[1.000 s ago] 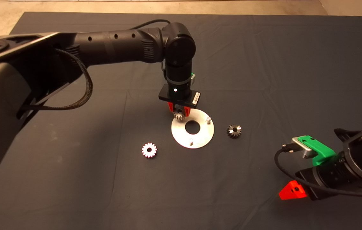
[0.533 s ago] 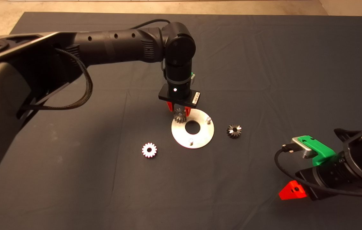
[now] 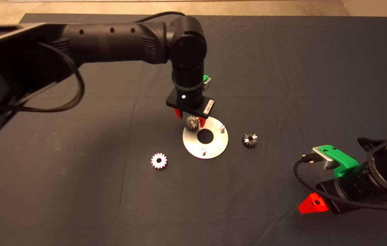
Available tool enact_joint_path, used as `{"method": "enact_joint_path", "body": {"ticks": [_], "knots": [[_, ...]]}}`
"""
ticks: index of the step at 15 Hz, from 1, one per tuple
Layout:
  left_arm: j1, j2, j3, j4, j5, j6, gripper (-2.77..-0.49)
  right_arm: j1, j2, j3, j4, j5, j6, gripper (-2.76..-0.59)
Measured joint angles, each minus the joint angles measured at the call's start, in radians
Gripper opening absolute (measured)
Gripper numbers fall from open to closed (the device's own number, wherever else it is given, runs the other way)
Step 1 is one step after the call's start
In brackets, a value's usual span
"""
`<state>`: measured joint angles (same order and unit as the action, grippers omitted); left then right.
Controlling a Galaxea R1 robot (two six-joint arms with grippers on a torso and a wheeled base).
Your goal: Install three planetary gears onto the carrier pins
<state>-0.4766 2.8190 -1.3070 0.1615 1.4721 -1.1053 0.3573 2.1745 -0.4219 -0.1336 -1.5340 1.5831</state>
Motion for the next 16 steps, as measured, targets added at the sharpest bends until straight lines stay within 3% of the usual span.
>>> {"method": "enact_joint_path", "body": {"ticks": [1,3,5,7,10,13,16], "knots": [[0.000,-0.055,0.074,0.000,0.001,-0.043,-1.64,0.000,0.000,-0.005,0.000,0.001,-0.020,-0.59],[0.000,-0.155,0.226,0.000,0.026,-0.164,-1.64,0.000,0.000,-0.049,0.000,0.001,-0.094,-0.59],[0.000,-0.213,0.353,0.000,0.047,-0.286,-1.52,0.000,0.000,-0.112,0.000,0.002,-0.207,-0.59],[-0.001,-0.253,0.449,-0.001,0.047,-0.383,-1.51,0.000,0.001,-0.190,0.000,0.001,-0.333,-0.59],[-0.001,-0.291,0.474,-0.004,0.049,-0.478,-1.51,0.002,0.006,-0.318,0.000,0.001,-0.439,-0.59],[-0.001,-0.299,0.470,-0.004,0.050,-0.550,-1.51,0.008,0.016,-0.350,0.000,0.000,-0.478,-0.59],[0.000,-0.298,0.435,-0.004,-0.040,-0.567,-1.51,0.034,0.062,-0.367,0.000,0.000,-0.520,-0.59]]}}
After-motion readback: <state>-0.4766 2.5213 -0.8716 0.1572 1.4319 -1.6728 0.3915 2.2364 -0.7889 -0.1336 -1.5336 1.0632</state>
